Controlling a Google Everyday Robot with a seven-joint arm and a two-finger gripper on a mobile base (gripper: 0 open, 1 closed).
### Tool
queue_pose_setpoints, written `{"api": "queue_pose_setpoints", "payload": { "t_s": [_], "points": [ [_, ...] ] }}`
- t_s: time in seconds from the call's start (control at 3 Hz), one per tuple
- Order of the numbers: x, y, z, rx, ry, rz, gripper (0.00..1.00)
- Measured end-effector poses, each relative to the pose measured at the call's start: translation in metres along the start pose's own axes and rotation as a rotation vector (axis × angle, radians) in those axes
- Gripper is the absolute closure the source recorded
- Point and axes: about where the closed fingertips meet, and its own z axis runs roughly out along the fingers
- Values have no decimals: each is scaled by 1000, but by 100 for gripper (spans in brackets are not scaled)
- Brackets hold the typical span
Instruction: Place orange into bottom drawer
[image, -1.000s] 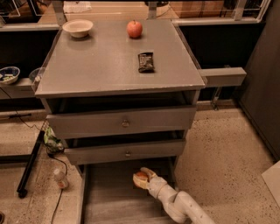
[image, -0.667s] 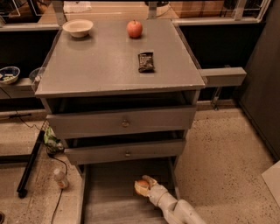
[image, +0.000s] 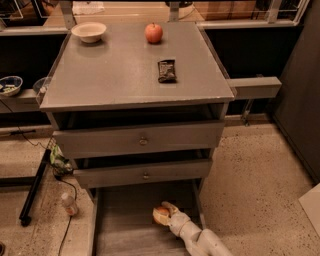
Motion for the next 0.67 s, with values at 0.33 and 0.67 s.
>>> {"api": "queue_pose_setpoints", "payload": {
  "t_s": [0.33,0.67],
  "points": [
    [17,-2,5,0,15,19,100],
    [35,-4,7,4,40,40,100]
  ]
}}
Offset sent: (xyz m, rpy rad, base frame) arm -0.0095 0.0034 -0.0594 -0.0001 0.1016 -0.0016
